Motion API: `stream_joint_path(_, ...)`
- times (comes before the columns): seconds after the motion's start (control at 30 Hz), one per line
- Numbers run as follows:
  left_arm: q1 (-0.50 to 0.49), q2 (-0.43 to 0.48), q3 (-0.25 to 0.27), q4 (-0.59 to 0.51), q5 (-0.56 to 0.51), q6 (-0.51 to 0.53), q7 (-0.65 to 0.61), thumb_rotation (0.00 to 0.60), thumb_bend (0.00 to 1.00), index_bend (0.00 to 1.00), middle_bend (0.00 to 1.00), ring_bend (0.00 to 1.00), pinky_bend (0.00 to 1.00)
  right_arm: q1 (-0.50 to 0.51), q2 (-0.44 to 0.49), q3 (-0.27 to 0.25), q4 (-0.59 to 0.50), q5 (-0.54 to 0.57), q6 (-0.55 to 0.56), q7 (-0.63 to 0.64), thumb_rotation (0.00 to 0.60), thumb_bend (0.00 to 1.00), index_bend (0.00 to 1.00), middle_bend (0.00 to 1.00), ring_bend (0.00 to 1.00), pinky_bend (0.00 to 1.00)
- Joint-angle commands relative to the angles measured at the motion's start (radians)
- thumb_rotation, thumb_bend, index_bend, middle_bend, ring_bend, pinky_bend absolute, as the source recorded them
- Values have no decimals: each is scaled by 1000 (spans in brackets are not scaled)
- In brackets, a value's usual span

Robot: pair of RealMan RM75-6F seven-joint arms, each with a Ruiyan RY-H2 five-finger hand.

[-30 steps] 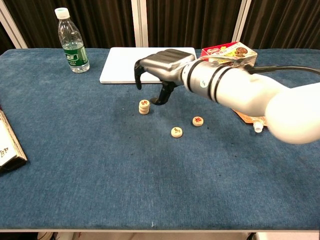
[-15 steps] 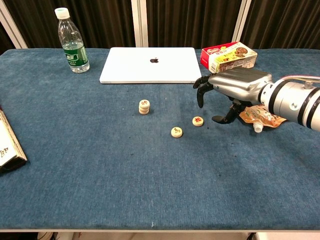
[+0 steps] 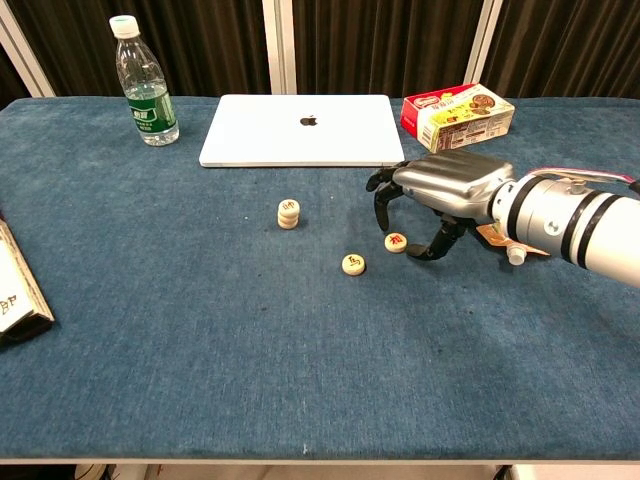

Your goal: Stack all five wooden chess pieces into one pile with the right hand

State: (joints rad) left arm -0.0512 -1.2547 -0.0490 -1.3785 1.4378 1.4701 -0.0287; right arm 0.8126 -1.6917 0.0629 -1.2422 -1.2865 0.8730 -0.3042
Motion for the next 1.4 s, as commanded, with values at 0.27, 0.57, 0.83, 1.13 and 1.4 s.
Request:
stream_joint_path(0.27,3,-2,1,7,-2,0,-6,600,4,185,136,90,17,3,-13,14,14,4,-17,-12,600,473,553,221,203,247)
stream_joint_path(0.57,-1,-1,-1,5,2,1,-5,600,4,185,136,90,17,55,1,105,-35,15,-24,-4,600,473,575,229,209,250)
stream_joint_path(0.83,-2,1,-1,0,-1,-4,0,600,4,185,136,90,17,179,-53,199,-8,129,-124,-102,600,473,567,229,209,250)
stream_joint_path(1.13,-1,-1,0,9,-10,-13,-5,600,4,185,136,90,17,253,-115,203,59,228,-174,-181,600,473,550,229,209,250)
stream_joint_path(1.4,1,-3,1,15,-12,-15,-10,600,4,185,136,90,17,276,-129,196,79,261,-175,-195,600,473,538,229,209,250)
